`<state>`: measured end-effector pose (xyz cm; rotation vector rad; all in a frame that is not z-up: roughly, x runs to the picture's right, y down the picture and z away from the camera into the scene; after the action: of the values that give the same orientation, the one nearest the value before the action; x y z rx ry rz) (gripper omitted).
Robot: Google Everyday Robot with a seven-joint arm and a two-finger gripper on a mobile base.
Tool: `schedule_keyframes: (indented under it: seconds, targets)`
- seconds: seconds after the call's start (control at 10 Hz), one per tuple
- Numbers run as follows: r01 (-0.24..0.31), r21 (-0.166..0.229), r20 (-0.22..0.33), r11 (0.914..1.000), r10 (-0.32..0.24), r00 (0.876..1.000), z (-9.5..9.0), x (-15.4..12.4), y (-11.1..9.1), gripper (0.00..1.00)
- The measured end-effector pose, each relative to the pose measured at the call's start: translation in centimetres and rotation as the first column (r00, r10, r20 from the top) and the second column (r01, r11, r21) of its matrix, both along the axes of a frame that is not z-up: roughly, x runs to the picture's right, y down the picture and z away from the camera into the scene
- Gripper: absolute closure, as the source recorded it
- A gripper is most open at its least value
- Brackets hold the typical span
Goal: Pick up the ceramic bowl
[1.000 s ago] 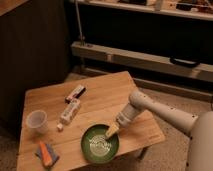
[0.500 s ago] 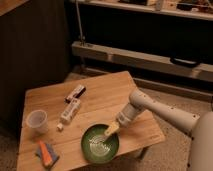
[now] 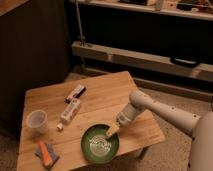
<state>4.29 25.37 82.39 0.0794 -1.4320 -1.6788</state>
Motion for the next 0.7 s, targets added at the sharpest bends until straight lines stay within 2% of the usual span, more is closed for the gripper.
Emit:
schedule_keyframes:
  seconds: [0.1,0.2,0.3,0.4,0.7]
  targets:
    - [0.018,-0.004,0.0,0.9998,-0.018,1.0,0.5,-0.6,0.5,0.85]
    - [0.011,-0.004,0.001,0.9999,-0.011,1.0,0.4,-0.7,0.3,0.9]
    - [0.016,-0.001,0.001,0.9999,-0.016,1.0,0.4,-0.8,0.4,0.9]
    - [0.039,0.027,-0.002,0.9989,-0.039,0.999,0.1,-1.5,0.2,0.9]
    - [0.039,0.027,0.002,0.9989,-0.039,0.999,0.0,-1.8,0.0,0.9]
